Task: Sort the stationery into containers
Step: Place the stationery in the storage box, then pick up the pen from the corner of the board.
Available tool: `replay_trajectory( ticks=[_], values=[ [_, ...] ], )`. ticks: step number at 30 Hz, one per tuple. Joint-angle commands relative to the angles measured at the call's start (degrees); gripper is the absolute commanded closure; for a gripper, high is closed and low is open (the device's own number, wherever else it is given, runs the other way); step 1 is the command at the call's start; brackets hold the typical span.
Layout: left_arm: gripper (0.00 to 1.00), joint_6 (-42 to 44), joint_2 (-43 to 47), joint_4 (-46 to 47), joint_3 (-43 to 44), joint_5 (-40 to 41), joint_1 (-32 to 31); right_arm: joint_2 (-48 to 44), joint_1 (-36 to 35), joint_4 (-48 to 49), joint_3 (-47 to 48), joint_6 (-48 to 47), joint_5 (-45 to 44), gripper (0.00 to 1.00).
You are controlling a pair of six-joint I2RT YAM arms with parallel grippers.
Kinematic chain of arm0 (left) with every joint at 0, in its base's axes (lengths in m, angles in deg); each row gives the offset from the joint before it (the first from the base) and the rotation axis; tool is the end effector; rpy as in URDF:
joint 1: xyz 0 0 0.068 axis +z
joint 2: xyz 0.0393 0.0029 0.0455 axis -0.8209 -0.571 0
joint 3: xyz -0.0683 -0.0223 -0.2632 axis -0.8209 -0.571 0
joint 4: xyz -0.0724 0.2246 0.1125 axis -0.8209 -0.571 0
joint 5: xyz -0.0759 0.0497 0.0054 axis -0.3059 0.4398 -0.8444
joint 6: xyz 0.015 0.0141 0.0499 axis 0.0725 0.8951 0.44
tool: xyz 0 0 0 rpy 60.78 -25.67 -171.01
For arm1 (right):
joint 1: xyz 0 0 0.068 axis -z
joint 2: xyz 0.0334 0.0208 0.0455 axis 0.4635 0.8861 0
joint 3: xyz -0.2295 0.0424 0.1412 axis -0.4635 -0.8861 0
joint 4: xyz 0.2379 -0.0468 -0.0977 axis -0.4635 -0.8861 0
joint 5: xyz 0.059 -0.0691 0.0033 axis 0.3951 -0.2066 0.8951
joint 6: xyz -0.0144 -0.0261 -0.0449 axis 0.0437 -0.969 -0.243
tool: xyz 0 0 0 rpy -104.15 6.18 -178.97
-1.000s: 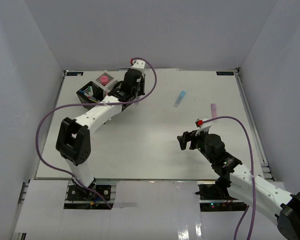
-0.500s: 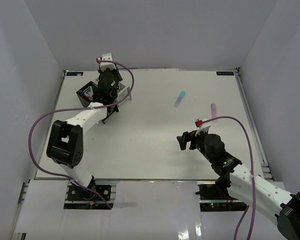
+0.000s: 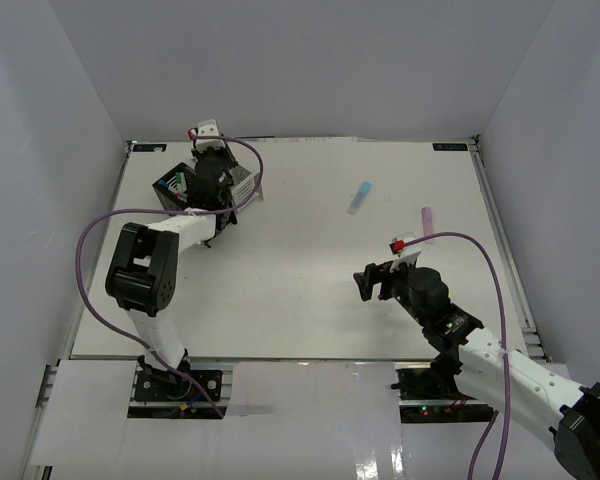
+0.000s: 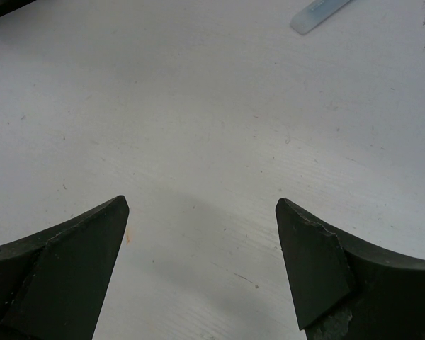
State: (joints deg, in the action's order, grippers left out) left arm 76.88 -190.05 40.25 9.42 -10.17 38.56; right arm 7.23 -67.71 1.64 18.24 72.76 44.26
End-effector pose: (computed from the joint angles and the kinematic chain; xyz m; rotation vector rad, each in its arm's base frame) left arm 0.4032 -0.1048 0.2674 -0.1949 1.4432 0.0139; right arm 0.1342 0.1029 0.2042 -0.2911 1.8050 0.4421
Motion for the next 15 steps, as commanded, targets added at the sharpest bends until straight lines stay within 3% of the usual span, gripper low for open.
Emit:
replay_trajectory(
  ticks=[1,9,15],
  values=[
    [0.8,-1.52,-0.3,2.88,-0.22,-1.5,0.71,-0.02,0.2,1.63,-0.31,-0.01,-0.21,0.09],
    [0.47,-3.9,-1.09,-0.45,-1.19,-2.3,0.98,1.38,0.28,-1.07,1.7,0.95,-6.79,0.09],
    [0.43,-5.3,2.68,-2.74,-3.21,-3.09,0.98,6.3,1.77,-5.3,6.18,4.2,-17.34,0.09]
  ],
)
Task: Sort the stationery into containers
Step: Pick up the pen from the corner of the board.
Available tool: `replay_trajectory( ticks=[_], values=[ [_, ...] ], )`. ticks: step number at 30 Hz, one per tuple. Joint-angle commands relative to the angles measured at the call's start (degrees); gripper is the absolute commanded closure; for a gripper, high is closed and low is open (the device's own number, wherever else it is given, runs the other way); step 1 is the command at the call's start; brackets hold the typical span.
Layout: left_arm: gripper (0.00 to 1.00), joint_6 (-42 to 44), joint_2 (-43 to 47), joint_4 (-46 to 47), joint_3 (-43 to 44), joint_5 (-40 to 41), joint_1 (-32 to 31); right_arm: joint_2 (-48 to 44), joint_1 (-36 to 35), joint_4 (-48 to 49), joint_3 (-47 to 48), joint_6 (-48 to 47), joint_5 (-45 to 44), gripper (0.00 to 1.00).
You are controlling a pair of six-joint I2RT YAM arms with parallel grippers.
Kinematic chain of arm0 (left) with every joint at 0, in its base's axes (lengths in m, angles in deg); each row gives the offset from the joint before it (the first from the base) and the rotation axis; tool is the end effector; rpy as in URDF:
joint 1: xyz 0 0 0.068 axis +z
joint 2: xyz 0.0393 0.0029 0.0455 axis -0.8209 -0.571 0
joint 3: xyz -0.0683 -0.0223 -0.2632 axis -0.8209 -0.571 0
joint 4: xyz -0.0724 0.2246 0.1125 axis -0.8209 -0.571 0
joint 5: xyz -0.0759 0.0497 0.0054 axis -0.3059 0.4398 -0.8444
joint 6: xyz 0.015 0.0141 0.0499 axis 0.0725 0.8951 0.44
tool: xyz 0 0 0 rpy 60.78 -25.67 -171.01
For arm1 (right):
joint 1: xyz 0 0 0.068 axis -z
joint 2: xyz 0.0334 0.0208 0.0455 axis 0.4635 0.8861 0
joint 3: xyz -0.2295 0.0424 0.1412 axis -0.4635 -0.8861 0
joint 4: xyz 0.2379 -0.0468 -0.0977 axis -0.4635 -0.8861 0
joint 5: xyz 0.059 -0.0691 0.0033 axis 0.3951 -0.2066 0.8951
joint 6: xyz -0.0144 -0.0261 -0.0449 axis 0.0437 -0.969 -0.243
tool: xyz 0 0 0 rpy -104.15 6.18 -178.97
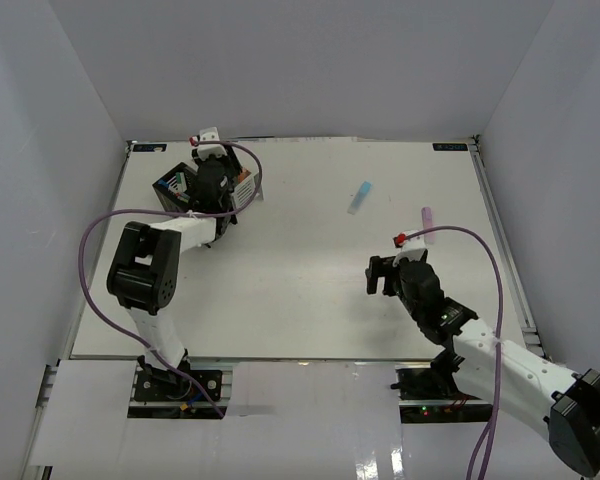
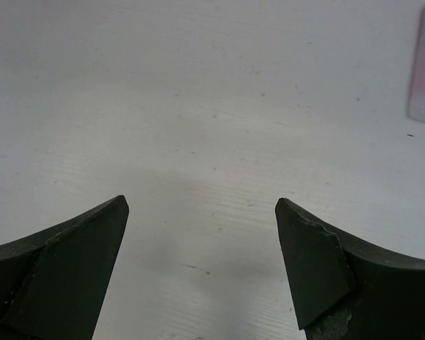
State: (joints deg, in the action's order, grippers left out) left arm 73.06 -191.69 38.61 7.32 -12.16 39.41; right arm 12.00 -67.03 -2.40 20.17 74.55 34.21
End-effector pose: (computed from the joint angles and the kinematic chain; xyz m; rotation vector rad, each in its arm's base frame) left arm 0.4050 -0.1001 0.2411 -0.2090 1.5269 -0.0254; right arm 0.1440 0.1006 0.1966 -0.1664 1.9030 0.2426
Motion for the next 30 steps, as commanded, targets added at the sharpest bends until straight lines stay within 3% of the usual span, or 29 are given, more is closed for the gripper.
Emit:
replay_trajectory(
  ticks=[1,7,12,16,20,22,27,30],
  values=[
    [0.41,-1.57,5.72,-1.45,-1.46,-1.1,0.13,2.5,3.19,-3.01,6.1,3.11,-8.95,0.09],
    [0.25,-3.32,13.19,-12.24,-1.12,-4.52,0.13,10.67,18.74,-9.51,13.66,8.82,-7.31,0.09],
    [0.02,-5.52,18.29,-31.49,5.82,-11.54,0.13,22.09,29.29,-11.81,22.45,9.97,-1.33,0.09],
    [0.02,-5.61,20.76,-44.58,11.0,-16.29,0.13,34.29,33.17,-12.6,29.48,5.51,1.75,0.09],
    [0.02,-6.22,24.36,-56.71,10.93,-22.53,0.13,42.83,36.69,-12.6,34.76,1.98,7.2,0.06],
    [0.02,-6.84,27.43,-57.88,7.09,-26.83,0.13,47.3,37.04,-12.95,37.31,0.75,9.4,0.05],
    [0.02,-7.11,31.57,-57.36,0.91,-28.52,0.13,54.09,37.66,-13.66,40.56,-0.66,10.54,0.0],
    [0.02,-7.19,32.63,-57.27,0.29,-29.84,0.04,55.94,37.84,-13.75,41.18,-1.72,11.69,0.08]
  ],
)
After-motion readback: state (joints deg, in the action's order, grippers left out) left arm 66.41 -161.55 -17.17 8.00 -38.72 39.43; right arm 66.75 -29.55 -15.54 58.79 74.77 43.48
